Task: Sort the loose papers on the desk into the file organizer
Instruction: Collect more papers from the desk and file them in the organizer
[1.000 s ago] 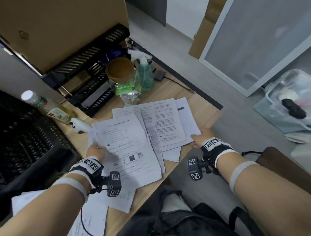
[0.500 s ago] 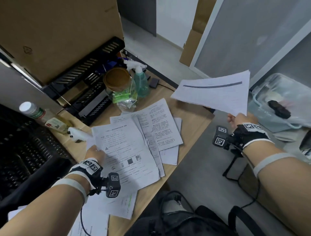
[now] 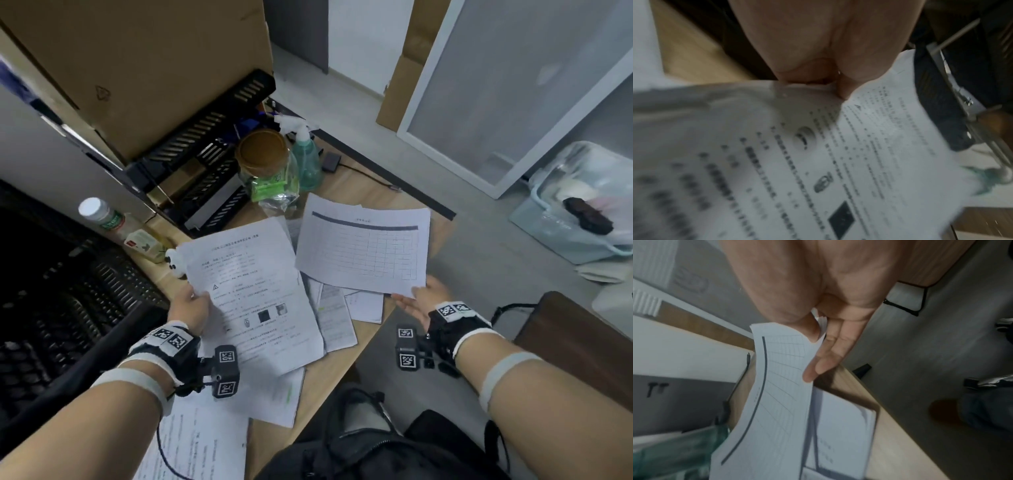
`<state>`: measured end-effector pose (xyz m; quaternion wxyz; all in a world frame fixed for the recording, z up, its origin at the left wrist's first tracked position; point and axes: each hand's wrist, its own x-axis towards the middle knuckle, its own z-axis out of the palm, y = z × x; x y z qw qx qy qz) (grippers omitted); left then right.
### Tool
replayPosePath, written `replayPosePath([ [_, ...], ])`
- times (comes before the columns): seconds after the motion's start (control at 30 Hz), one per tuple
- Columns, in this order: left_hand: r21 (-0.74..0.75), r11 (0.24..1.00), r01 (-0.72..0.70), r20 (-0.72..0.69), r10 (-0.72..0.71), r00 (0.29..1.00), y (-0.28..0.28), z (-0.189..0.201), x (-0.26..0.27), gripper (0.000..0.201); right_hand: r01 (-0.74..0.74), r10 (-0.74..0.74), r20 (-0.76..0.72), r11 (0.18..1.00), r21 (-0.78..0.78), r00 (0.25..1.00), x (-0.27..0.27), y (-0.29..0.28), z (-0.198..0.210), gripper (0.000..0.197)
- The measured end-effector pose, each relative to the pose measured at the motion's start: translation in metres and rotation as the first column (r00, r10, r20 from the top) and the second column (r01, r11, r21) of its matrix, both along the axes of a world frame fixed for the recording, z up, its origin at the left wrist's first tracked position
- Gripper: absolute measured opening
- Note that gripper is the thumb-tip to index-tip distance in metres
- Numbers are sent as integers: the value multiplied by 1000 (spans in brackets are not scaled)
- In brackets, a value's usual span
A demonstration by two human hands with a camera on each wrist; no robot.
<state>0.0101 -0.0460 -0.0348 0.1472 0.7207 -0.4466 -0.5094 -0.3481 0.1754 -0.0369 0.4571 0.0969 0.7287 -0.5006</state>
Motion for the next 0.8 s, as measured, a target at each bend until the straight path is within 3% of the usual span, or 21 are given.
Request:
replayPosePath([
  [0.1,21,987,-158,-184,159,970,-5,9,17,18,-131,132,-25,990,46,991,17,-10,-5,36],
  [0.17,15,982,-186,-242,184,953,-3,17,14,20,-269,277,-74,958,101,958,27,-17,-10,38],
  [0.27,6,984,-176,-245,172,954,0,15,9,30,-462,493,-223,869,180,841,35,-18,-17,41],
  [0.33,10,990,-141,-223,139,965,-1,3,10,29,-578,631,-338,775,253,698,37,-16,-16,44],
  [0.37,26,993,-115,-222,118,968,-1,-5,12,27,-611,677,-374,735,293,634,38,-16,-15,53],
  [0.47,91,994,-64,-153,78,985,7,-17,14,27,-596,719,-381,695,402,582,45,-15,-13,84],
  [0.53,138,990,-26,-108,42,993,13,-23,14,32,-567,766,-340,637,523,546,48,-14,-11,87],
  [0.63,167,986,-2,-83,16,996,19,-32,16,28,-585,690,-358,724,366,629,51,-21,-10,77],
  [0.8,173,985,24,-94,-8,996,32,-16,-4,22,-516,534,-409,841,164,740,45,-28,-10,26],
])
